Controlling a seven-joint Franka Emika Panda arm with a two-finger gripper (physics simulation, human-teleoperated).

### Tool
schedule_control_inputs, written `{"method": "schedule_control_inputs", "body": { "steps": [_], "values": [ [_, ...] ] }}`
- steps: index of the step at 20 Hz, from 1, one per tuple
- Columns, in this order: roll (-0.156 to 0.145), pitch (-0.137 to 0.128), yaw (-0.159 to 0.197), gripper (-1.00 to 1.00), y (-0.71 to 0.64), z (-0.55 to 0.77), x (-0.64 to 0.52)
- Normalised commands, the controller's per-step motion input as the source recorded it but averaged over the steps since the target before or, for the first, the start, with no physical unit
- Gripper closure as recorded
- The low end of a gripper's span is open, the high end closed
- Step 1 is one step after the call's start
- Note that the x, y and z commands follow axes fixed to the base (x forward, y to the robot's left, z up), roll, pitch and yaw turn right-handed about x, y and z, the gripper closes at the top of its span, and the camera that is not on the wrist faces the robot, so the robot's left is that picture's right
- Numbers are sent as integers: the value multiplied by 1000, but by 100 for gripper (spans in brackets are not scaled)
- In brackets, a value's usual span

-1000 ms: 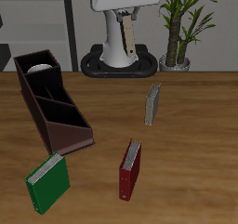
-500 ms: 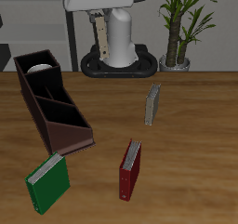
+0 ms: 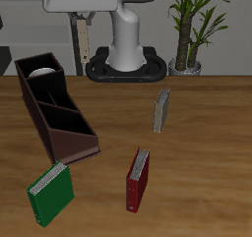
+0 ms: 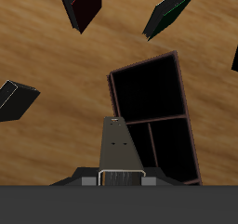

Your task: Place the white-yellow mug into the right desk caddy's right compartment and place the left yellow book into the right desk caddy's back compartment

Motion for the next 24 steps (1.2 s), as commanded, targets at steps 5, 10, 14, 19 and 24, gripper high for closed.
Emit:
{"method": "schedule_control_inputs", "body": {
  "steps": [5, 10, 14, 19, 24],
  "values": [
    [-44, 12, 75, 100, -414, 98, -67],
    [-32, -1, 70, 100, -302, 47, 46],
    [-73, -17, 70, 100, -370, 46, 99],
    [-81, 1, 45, 100, -307, -118, 187],
    [-7, 20, 17, 100, -60, -106, 75]
  ]
}}
